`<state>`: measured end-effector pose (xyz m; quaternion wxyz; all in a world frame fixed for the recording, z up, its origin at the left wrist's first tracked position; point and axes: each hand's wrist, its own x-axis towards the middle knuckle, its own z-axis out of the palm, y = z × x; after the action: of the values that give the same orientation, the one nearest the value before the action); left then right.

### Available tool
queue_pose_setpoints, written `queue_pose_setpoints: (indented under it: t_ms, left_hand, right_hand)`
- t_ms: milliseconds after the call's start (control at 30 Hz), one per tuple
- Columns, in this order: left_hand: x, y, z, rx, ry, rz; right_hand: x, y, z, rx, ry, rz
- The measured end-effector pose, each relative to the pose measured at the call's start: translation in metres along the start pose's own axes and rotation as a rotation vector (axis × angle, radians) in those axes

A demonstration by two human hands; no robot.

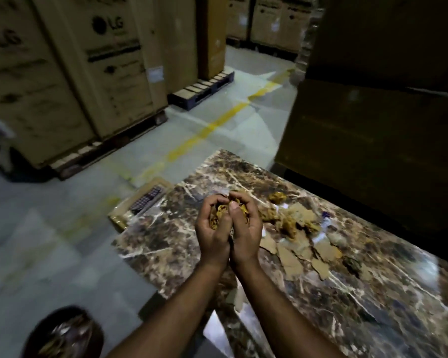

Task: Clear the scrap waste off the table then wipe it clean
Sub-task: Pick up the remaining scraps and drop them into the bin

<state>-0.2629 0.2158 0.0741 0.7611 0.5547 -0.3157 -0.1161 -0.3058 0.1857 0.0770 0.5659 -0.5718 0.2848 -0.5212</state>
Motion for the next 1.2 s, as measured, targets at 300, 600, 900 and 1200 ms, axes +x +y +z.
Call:
queue_pose_setpoints:
  t_ms: [300,600,900,1200]
  left_hand:
    - [0.012,0.042,-0.179,0.094,0.415,0.086]
    - [-0.025,0.040,-0.429,0.262,0.722,-0.023]
    - [-0.065,-0.065,-0.584,0.452,0.852,-0.203]
    - [-0.137,-0.356,-0.706,0.388,1.014,-0.455]
  right_hand:
    - [-0.081,0.002,0.169,0.136,-0.420,0.062]
    - [-0.239,0.038,0.354,0.091,-0.721,0.235]
    - [-0.338,0.175,0.448,-0.055,-0.921,0.487]
    - [-0.412,0.491,0.460,-0.220,-1.108,0.538]
